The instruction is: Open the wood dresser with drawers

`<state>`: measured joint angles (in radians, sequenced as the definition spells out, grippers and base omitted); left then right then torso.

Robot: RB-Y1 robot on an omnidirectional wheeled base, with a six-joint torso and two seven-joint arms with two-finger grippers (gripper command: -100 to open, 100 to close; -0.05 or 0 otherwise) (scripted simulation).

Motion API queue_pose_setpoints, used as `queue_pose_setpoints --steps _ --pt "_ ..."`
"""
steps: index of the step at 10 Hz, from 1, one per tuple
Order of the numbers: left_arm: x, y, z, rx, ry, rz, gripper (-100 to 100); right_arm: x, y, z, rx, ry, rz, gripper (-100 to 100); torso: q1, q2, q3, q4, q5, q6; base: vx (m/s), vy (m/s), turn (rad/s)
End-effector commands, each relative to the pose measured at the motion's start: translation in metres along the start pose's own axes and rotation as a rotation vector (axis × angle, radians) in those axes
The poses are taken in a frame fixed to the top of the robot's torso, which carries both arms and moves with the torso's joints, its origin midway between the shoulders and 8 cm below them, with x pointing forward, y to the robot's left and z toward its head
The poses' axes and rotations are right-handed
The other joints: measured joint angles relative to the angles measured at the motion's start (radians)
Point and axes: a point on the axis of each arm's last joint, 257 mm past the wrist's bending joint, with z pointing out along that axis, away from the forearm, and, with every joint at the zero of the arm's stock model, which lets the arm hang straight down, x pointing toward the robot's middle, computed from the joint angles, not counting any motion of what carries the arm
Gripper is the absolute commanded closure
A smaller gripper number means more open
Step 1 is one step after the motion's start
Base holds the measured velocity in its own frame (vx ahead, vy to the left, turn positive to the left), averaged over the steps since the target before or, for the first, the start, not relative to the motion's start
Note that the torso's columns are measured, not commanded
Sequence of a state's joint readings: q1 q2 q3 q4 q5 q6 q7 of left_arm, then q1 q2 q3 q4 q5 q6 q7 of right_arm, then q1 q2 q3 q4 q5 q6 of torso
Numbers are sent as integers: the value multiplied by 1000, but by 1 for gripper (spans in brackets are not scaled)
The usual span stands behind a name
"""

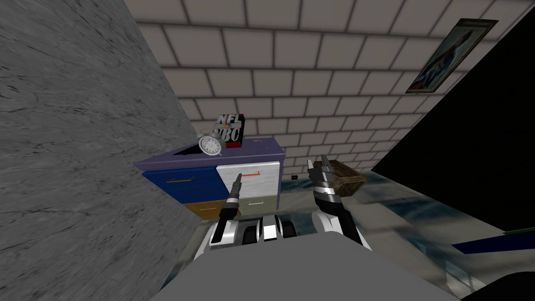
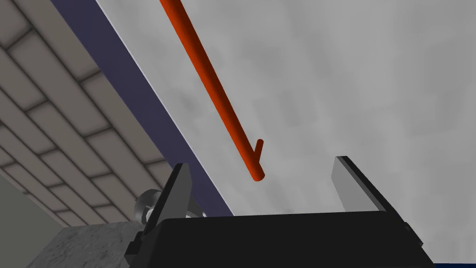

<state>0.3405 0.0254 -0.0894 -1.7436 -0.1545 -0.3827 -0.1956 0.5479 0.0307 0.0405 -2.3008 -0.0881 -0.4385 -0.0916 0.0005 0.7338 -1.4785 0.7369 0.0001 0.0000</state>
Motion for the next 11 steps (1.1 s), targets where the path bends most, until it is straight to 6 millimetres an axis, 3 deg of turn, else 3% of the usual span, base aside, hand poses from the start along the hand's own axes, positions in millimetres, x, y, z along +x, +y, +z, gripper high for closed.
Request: queue_pose_setpoints --steps 1,2,3,11 --pt "2 6 -3 -1 3 -2 100 0 0 0 0 0 0 0 0 4 2 1 0 0 -59 3 33" --pt "2 5 -1 -4 3 -1 100 0 0 0 0 0 0 0 0 10 6 3 0 0 -40 -1 4" --pt "-1 3 -2 10 17 22 -100 0 0 0 0 0 0 0 2 4 4 0 1 0 -13 -7 -4" --pt "-9 0 0 -15 64 66 -100 0 0 0 0 0 0 0 -1 5 3 1 0 0 -12 -24 -6"
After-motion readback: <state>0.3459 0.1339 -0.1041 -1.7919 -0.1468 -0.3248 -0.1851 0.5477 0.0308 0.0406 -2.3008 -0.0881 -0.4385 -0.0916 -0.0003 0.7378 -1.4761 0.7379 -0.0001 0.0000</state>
